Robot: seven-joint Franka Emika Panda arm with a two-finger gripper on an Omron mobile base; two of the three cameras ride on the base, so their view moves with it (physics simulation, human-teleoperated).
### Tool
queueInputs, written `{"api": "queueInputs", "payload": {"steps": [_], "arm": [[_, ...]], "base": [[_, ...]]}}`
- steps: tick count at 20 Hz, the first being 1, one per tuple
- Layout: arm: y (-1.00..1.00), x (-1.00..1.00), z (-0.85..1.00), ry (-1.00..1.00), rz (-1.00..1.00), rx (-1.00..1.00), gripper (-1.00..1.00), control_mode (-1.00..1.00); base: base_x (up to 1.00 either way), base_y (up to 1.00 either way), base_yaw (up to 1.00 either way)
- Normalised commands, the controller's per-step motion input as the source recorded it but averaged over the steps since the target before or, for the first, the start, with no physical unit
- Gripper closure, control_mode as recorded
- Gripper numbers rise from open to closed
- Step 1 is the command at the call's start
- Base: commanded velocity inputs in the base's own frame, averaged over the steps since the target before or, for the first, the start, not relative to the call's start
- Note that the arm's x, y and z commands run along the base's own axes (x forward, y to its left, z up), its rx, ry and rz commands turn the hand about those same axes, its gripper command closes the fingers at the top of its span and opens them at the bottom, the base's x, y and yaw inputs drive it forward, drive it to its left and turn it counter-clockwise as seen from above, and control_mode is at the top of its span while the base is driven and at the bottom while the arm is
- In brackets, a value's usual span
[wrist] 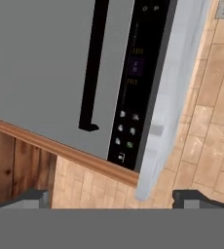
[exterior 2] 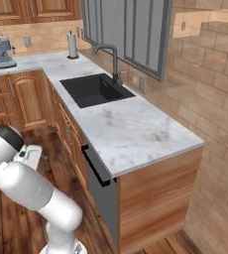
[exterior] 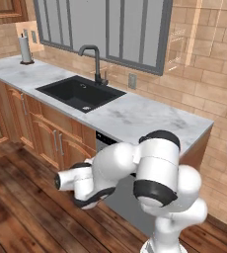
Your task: Open the dishwasher door and pull out the top rack.
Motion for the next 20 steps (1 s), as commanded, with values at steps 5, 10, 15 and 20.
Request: {"api": "queueInputs", "payload": {"steps": [5, 10, 15, 20], "arm": [[0.00, 0.32, -0.28, -0.04, 0.00, -0.08, -1.00, -1.00], [0.00, 0.32, -0.21, -0.03, 0.00, -0.07, -1.00, -1.00], [0.00, 0.30, -0.18, -0.04, 0.00, -0.07, -1.00, -1.00], [0.00, 0.25, -0.18, -0.02, 0.00, -0.05, -1.00, -1.00]], "base": [[0.00, 0.00, 0.00], [0.00, 0.00, 0.00], [0.00, 0.00, 0.00], [0.00, 0.00, 0.00]]}}
